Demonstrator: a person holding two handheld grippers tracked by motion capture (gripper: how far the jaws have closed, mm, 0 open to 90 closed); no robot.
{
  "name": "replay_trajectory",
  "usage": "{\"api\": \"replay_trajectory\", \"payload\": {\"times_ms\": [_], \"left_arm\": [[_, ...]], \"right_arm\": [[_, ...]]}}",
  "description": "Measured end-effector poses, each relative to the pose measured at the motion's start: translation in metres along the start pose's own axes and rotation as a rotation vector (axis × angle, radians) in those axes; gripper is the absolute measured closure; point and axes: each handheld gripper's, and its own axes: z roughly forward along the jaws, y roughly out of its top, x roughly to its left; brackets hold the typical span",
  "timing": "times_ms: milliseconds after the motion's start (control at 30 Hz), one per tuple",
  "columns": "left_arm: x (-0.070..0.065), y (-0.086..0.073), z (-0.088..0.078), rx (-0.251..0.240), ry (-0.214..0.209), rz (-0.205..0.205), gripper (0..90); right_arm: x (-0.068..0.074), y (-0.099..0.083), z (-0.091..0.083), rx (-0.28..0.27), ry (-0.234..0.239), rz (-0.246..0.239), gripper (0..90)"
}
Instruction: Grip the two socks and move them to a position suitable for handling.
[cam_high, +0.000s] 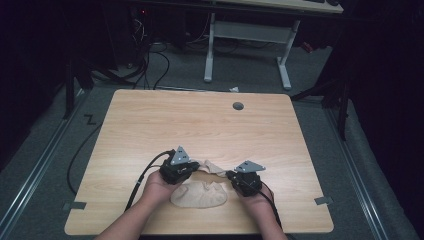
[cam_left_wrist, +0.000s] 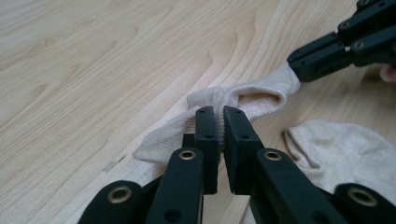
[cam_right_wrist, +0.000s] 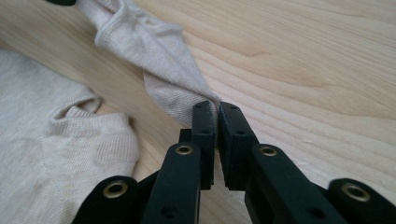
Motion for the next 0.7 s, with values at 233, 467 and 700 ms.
{"api": "replay_trajectory", "payload": {"times_ms": [233,467,700], "left_arm": [[0.004,-0.004,-0.007,-0.012,0.023,-0.026,85.1],[0.026,-0.008,-0.033,-0.079,0.081,-0.109,85.4],[0.062,-0.025,-0.072,-0.144,0.192,-0.237,85.4]], "right_arm": [[-0.009,0.009,0.006,-0.023,-0.051,0.0,84.9],[-0.018,0.015,0.006,-0.055,-0.088,0.022,83.8],[-0.01,0.022,0.012,-0.058,-0.057,-0.001,83.0]]}}
